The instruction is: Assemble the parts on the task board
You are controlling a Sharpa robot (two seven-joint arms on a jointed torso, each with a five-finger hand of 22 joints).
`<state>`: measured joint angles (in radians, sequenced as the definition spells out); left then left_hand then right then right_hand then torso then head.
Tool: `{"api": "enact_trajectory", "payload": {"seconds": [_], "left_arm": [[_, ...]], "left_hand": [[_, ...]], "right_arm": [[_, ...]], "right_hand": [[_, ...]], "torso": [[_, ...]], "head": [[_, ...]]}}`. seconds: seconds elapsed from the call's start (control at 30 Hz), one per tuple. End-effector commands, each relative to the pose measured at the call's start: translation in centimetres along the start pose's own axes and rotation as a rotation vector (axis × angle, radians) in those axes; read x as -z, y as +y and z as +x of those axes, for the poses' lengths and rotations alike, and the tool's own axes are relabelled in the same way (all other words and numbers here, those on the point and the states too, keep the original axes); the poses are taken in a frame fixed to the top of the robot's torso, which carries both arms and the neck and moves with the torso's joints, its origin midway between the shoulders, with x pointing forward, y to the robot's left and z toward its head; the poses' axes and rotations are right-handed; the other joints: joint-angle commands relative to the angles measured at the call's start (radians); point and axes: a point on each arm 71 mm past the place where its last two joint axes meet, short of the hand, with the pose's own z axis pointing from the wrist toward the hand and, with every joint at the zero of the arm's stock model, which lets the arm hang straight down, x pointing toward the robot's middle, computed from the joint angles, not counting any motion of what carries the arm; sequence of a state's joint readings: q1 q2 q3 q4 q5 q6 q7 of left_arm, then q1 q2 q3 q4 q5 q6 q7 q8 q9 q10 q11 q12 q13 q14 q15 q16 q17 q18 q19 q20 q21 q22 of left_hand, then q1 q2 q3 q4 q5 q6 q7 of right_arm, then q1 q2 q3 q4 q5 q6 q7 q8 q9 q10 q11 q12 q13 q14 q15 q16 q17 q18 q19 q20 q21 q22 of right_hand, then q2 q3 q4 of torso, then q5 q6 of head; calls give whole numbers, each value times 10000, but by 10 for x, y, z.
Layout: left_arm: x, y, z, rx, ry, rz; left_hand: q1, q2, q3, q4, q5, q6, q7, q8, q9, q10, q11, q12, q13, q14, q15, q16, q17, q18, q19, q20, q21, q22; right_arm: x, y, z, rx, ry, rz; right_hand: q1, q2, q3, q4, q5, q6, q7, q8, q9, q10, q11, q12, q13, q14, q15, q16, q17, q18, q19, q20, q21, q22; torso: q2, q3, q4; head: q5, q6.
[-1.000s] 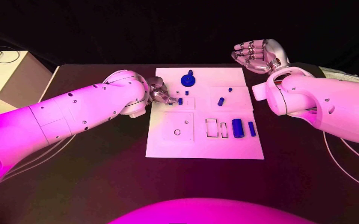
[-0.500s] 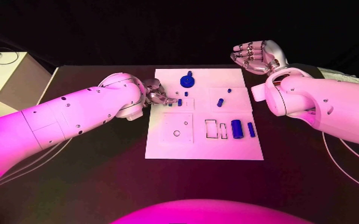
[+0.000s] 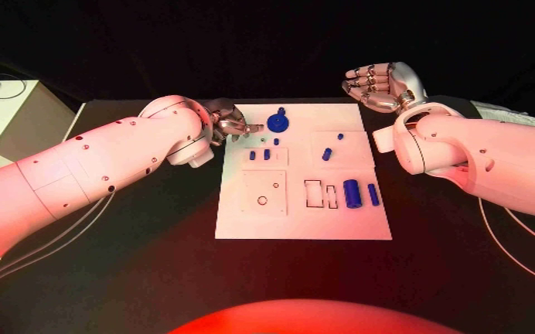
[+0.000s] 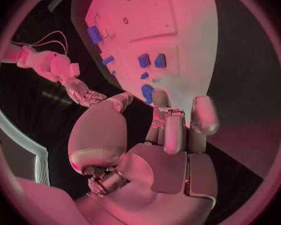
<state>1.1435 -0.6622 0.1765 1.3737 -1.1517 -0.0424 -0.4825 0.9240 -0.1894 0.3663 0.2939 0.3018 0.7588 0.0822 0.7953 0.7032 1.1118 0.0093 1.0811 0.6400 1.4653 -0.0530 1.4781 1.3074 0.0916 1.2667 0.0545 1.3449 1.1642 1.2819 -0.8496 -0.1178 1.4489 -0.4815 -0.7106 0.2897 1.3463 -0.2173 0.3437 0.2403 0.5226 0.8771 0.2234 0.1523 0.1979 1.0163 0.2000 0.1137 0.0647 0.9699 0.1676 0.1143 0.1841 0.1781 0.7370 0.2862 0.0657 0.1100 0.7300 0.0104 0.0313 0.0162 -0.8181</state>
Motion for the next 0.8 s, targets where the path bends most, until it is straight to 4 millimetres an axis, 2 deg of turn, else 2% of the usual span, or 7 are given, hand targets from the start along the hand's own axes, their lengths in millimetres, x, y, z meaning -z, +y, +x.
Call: {"api": "enact_trajectory", "payload": {"seconds": [0.03,0.17,0.27,0.3,0.4,0.5,0.8], "left_arm": [[-1,-4,-4,1503,-284,643],[-3,-8,-5,1945,-406,1162],[-5,-11,-1,1860,-569,1904],[-6,-12,0,1784,-642,2120],[-10,-18,6,1025,-1235,3276],[-15,-23,15,-57,-1524,4101],[-27,-31,27,-1859,-2238,4812]], "left_hand": [[100,87,-93,4,2,-179,83,-87,-84,-369,91,-225,-430,428,111,-117,979,118,-203,68,-155,-235],[824,295,16,-14,91,-737,401,-201,-357,-1245,401,-493,-790,-384,407,-1015,-371,441,-1499,343,-1217,-1711],[2449,201,625,-103,109,-1065,616,-450,-770,-2088,617,-878,-1101,-1710,620,-2266,-2136,845,-3240,533,-2707,-3637],[3441,144,1108,-527,106,-1094,714,-586,-975,-2573,672,-1219,-1322,-2640,678,-3095,-3175,897,-3669,594,-3136,-3985],[4959,-245,2077,-1463,12,-864,868,-1126,-1639,-3019,827,-1946,-1949,-3582,824,-3678,-4058,892,-3899,720,-3289,-4016],[5310,-795,2355,-2051,-100,-643,895,-2082,-2617,-2986,931,-3030,-2970,-4361,892,-4045,-4917,899,-4179,803,-3024,-3733],[4950,-959,1886,-2138,-141,-243,800,-2694,-3290,-2938,1002,-3672,-3688,-4001,967,-3448,-4966,916,-4169,919,-2956,-3655]], "right_arm": [[0,1,0,-12,110,-160],[0,0,-1,0,81,-145],[0,0,-1,2,77,-142],[0,0,-1,3,78,-142],[0,0,-2,36,77,-158],[-1,-1,-2,50,77,-160],[0,1,1,-17,163,-165]], "right_hand": [[-80,29,14,22,28,71,333,-43,-15,76,-21,-62,-8,74,15,-54,-9,28,-76,18,-48,-16],[-93,25,10,27,25,75,334,-45,-16,80,-19,-66,-8,75,15,-59,-15,29,-73,18,-46,-23],[-75,29,21,13,17,79,331,-48,-18,84,-21,-70,-8,80,13,-62,-20,33,6,17,-32,-18],[-74,29,21,12,16,79,331,-48,-18,84,-22,-71,-8,80,13,-63,-20,34,8,17,-32,-18],[-15,38,63,-39,-8,94,323,-55,-24,100,-29,-85,-9,102,5,-72,-37,43,121,15,-1,-24],[11,43,86,-63,-15,103,320,-57,-26,110,-32,-91,-9,115,0,-75,-44,47,168,13,13,-27],[17,45,92,-69,-15,105,319,-58,-27,112,-33,-92,-9,119,-1,-75,-46,48,182,13,16,-28]], "torso": [[-2,6,14],[-22,18,27],[-24,8,27],[-24,5,25],[-25,3,20],[5,-12,-6],[38,-8,-2]], "head": [[-29,45],[-12,70],[-3,98],[-1,106],[-3,151],[-16,251],[-52,408]]}}
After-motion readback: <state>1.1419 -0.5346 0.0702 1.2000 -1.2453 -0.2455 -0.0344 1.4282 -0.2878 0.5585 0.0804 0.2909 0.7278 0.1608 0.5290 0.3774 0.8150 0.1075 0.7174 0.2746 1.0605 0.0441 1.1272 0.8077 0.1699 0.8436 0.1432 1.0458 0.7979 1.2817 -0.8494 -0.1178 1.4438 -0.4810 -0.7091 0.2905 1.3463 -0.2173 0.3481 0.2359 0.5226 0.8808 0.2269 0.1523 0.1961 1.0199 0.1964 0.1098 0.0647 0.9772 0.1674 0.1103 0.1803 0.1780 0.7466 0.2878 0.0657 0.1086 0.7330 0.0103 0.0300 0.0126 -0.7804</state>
